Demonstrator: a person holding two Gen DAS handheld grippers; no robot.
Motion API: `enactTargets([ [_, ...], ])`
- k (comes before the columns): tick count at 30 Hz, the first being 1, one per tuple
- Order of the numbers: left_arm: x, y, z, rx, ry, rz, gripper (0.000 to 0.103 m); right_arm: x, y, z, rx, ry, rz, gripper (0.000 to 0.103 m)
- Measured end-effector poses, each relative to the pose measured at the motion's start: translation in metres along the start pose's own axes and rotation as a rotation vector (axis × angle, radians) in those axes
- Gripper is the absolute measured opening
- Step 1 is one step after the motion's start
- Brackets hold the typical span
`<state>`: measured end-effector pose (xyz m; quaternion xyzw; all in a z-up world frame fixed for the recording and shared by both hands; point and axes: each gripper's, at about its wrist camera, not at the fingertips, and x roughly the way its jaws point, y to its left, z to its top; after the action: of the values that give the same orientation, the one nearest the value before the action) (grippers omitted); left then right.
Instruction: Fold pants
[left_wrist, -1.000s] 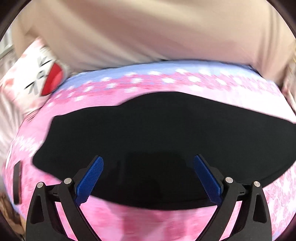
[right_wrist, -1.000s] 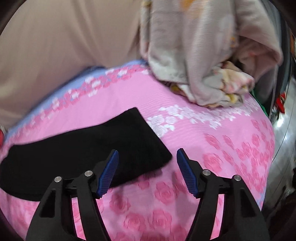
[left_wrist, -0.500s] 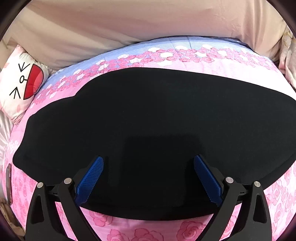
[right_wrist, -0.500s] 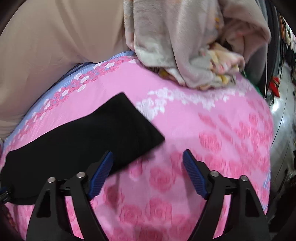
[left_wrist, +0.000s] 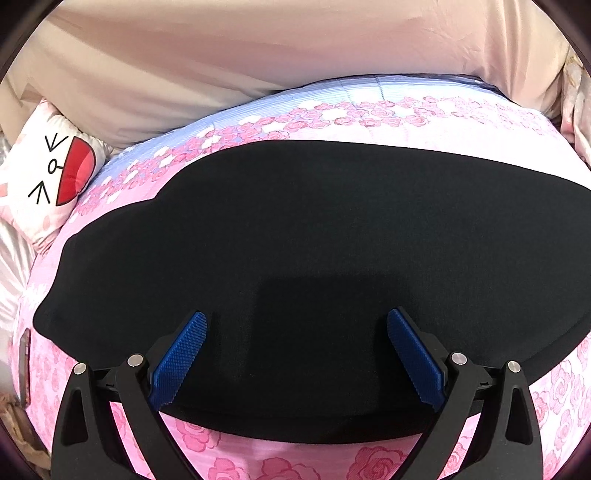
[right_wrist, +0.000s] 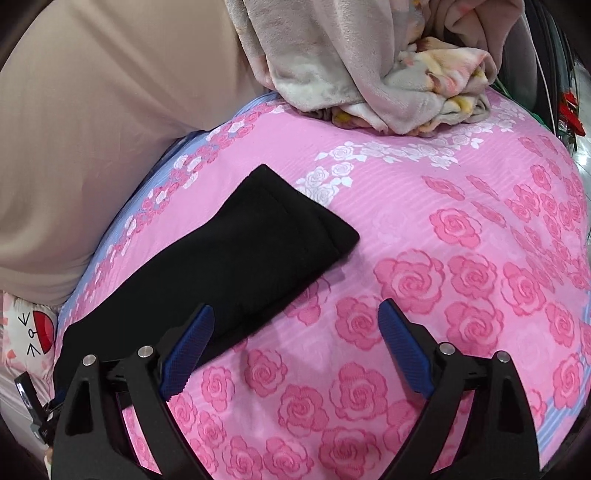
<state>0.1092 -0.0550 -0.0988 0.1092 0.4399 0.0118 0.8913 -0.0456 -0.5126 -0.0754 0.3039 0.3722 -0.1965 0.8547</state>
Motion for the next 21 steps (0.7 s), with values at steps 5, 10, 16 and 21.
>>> enactTargets([
  [5, 0.000, 0.000, -0.002, -0.017, -0.017, 0.007, 0.098, 0.011, 0.001, 0.012, 0.004, -0.012, 0.024, 0.089],
  [10, 0.003, 0.003, -0.002, -0.033, -0.014, -0.003, 0.098, 0.026, 0.007, 0.029, 0.013, -0.023, 0.053, 0.089],
  [16, 0.006, 0.007, -0.002, -0.072, -0.007, -0.035, 0.098, 0.038, 0.010, 0.038, 0.002, -0.049, 0.034, 0.053],
  [21, 0.009, 0.010, -0.002, -0.097, -0.007, -0.061, 0.098, 0.042, 0.013, 0.038, 0.005, -0.043, 0.044, 0.019],
])
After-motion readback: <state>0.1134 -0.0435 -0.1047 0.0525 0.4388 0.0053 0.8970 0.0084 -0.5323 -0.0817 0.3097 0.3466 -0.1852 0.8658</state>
